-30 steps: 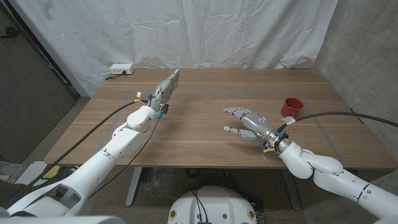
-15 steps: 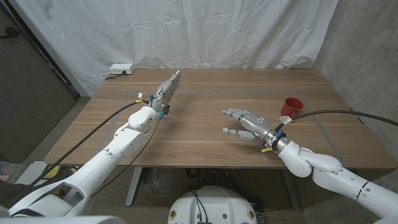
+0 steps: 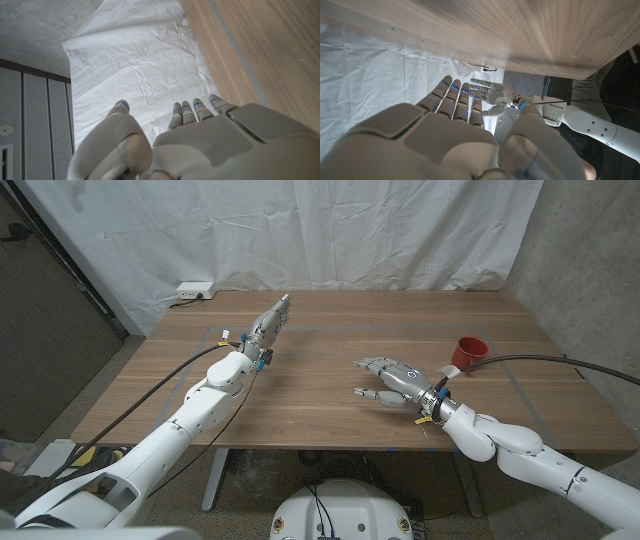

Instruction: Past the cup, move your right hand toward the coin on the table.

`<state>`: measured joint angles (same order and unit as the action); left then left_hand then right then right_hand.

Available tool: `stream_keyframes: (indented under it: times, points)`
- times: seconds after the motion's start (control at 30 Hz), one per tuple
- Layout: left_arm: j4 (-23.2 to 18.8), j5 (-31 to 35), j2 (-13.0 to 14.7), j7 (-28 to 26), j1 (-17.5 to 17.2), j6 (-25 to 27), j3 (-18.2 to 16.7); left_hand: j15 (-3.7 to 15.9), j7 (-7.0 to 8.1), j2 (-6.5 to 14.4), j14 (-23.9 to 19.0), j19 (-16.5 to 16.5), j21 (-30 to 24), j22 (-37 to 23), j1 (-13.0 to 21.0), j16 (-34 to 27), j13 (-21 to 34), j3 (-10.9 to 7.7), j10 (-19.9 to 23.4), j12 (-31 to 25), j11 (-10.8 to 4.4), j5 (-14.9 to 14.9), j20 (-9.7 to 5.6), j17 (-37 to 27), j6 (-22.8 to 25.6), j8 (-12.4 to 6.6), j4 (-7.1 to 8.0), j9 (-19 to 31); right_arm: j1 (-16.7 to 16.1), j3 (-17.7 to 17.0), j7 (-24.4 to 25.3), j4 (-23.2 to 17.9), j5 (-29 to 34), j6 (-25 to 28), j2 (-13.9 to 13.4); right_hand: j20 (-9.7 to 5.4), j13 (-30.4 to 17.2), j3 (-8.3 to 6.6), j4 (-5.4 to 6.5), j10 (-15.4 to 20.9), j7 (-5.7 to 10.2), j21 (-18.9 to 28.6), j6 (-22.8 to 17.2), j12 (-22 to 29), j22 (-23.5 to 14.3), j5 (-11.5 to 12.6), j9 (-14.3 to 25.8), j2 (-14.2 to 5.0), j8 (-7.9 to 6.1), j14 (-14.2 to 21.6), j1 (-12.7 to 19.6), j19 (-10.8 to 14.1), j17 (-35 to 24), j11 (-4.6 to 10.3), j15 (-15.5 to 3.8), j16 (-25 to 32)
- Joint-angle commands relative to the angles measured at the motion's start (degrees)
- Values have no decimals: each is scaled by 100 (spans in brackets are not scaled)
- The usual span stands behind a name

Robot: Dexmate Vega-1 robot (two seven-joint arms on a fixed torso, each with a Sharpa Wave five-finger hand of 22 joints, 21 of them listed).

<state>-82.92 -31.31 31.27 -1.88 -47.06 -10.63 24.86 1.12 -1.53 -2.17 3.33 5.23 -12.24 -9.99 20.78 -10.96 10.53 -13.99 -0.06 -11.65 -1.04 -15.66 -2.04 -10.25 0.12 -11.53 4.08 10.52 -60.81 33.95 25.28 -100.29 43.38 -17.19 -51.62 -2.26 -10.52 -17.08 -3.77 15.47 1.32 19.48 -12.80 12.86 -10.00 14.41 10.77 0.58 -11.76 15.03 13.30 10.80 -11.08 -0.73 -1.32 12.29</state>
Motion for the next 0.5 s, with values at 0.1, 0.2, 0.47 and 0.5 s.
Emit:
stream_keyframes:
  times: [0.1,0.2,0.47,0.5]
  points:
    - [102,-32,-3,51,14,-62,-38,-18,-4,43,23,-6,29,-25,20,23,22,21,13,8,2,14,-254,-22,23,29,15,13,213,239,-208,78,175,239,101,-4,-24,10,-13,47,7,-24,-31,19,-20,11,28,-39,-18,10,-1,45,-6,-10,8,-22]
    - [119,-39,4,70,24,-62,-43,-16,-7,44,26,-4,31,-25,21,24,22,23,11,9,0,15,-263,-22,22,29,14,13,236,271,-246,69,189,297,104,-6,-24,11,-14,50,7,-30,-34,19,-20,11,28,-41,-18,14,-3,49,-6,-6,12,-23]
    - [196,-62,-5,130,58,-89,-44,-22,-3,48,21,-6,35,-25,22,21,22,29,21,5,3,16,-260,-22,22,30,14,13,287,334,-355,60,152,383,101,-5,-24,15,-15,77,3,-37,-35,26,-20,11,28,-41,-15,25,-9,73,-7,3,15,-25]
    - [208,-66,-8,139,63,-93,-43,-23,-3,48,21,-5,35,-25,22,22,22,29,18,7,3,16,-257,-22,20,31,14,13,292,341,-374,58,145,391,98,-5,-25,15,-15,77,3,-39,-35,26,-20,12,28,-41,-14,26,-9,73,-7,4,16,-25]
